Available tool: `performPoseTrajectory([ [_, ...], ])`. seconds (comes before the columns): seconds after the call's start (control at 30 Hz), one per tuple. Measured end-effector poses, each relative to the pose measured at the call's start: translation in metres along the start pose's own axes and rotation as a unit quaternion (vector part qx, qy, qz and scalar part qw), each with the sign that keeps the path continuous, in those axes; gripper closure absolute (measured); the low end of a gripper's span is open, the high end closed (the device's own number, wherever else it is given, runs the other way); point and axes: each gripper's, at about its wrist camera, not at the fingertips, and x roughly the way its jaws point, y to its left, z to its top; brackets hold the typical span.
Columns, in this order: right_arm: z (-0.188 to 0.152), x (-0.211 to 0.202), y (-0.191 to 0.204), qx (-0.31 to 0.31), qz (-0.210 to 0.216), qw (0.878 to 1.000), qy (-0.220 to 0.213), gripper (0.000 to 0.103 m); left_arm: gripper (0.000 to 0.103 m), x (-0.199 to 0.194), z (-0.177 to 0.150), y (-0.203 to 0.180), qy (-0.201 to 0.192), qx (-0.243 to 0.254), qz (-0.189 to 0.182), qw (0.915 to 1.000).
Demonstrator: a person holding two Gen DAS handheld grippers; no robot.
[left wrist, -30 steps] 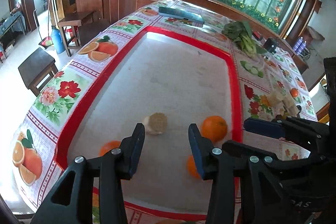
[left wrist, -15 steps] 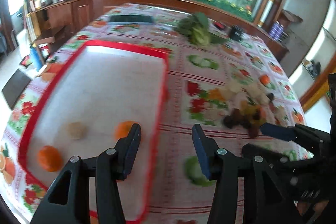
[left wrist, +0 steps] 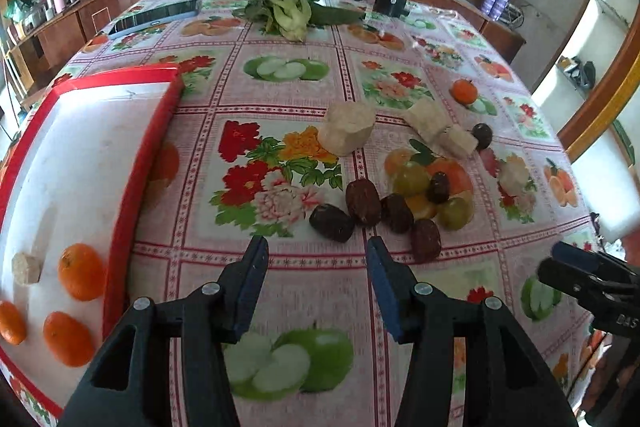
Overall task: Organize fruits
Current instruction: 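Move both open tools back toward the dates on the table, then grasp a dark red date with the left tool while the right tool grasps another date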
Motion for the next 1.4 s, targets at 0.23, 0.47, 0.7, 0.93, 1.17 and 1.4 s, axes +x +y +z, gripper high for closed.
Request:
performPoseTrajectory([
  [0.23, -0.004, 0.003, -0.007, 0.006, 0.016, 1.000, 0.005, 0.032, 0.053, 0.017, 0.008, -0.001, 0.003, -0.003, 0.019, 0.9998],
  [0.47, 0.002, 0.009, 0.003, -0.009, 0.022, 1.000, 0.001, 0.032, 0.077, 0.016, 0.005, -0.001, -0.009, -0.005, -0.012, 0.9999],
  [0.7, 0.013, 0.023, 0.040, -0.051, 0.049, 0.997, -0.002, 0.032, 0.077, 0.004, -0.008, 0.008, -0.004, -0.016, -0.030, 0.9994],
  [0.93, 0.013, 0.048, 0.096, -0.112, 0.078, 0.991, 0.014, 0.032, 0.077, -0.012, -0.024, 0.018, -0.006, -0.010, -0.043, 0.9990],
  [1.17, 0.023, 0.068, 0.117, -0.129, 0.040, 0.991, 0.020, 0.056, 0.077, -0.017, -0.034, 0.029, -0.001, -0.015, -0.066, 0.9977],
  [1.4, 0.023, 0.067, 0.121, -0.141, 0.012, 0.990, 0.027, 0.081, 0.077, -0.015, -0.036, 0.035, 0.000, -0.016, -0.082, 0.9965],
])
